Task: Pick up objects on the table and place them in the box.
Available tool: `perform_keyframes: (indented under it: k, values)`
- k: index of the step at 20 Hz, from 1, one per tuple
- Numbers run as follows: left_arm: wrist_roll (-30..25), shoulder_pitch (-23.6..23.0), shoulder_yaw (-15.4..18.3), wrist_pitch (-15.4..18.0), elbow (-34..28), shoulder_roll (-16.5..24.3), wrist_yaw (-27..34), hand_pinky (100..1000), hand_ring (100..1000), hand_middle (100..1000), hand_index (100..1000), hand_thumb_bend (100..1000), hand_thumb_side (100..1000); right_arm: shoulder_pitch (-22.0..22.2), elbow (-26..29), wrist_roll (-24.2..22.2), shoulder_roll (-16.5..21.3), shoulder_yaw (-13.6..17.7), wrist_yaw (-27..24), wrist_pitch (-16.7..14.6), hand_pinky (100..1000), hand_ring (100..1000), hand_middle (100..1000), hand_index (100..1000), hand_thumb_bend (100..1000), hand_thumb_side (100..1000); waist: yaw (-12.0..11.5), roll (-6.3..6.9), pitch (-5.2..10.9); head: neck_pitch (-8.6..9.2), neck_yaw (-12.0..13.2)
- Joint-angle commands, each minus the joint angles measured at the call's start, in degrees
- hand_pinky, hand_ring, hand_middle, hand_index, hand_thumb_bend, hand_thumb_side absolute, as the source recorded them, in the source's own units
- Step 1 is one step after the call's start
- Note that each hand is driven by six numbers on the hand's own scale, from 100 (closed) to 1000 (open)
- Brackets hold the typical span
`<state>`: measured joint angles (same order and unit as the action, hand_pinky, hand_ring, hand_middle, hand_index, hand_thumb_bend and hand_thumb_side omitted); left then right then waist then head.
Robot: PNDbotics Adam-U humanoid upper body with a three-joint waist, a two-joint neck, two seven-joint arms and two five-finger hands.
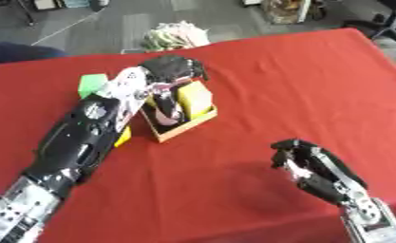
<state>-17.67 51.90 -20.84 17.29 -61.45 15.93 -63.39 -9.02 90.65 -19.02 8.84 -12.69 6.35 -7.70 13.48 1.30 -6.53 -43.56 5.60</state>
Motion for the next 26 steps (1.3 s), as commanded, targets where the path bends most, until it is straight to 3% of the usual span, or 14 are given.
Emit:
perform_keyframes:
  k: [1,2,4,7,12,18,26]
  values:
    - [0.3,1.4,1.9,-1.5,-6.6,4.0,6.4,830,704,727,815,559,100,-0.4,0.9,0.3,0.3,0.7,-0.3,-0.2,722,587,555,748,100,434,-0.3,-0.29,-0.03,0.82,-0.7]
    - [0.6,1.2,2.4,-2.7,-9.2,5.2,9.8,831,700,718,808,627,100,-0.4,0.9,0.4,0.4,0.8,-0.2,-0.2,722,587,555,748,100,429,-0.6,-0.21,0.05,0.8,-0.9]
    - [-0.7,0.6,2.6,-4.6,-14.4,8.7,15.4,831,695,705,799,613,100,-0.2,0.9,0.6,0.6,1.0,-0.1,-0.2,722,587,555,748,100,431,-0.9,0.03,0.22,0.73,-1.3]
    - [-7.7,-1.4,2.5,-6.1,-20.2,14.5,20.4,818,682,686,789,588,100,0.1,0.8,0.9,1.0,1.3,0.1,-0.2,723,587,555,748,100,430,-1.6,0.61,0.57,0.52,-1.9]
    - [-21.9,-6.2,0.2,-6.1,-19.9,20.2,23.5,820,707,708,797,583,100,0.4,0.8,0.9,1.3,1.3,0.3,-0.2,722,587,555,748,100,430,-2.2,1.19,0.99,0.31,-2.6]
    - [-30.9,-9.9,-1.8,-3.6,-18.1,22.8,23.1,834,735,736,809,587,100,0.4,0.8,1.0,1.4,1.4,0.3,-0.2,722,587,555,747,100,437,-2.3,1.26,0.8,0.13,-2.8]
    - [-32.4,-11.2,-2.5,-2.1,-15.4,22.7,21.9,836,738,738,809,583,100,0.4,0.8,1.1,1.4,1.4,0.3,-0.1,722,587,555,747,100,437,-2.4,1.18,0.7,0.06,-3.0]
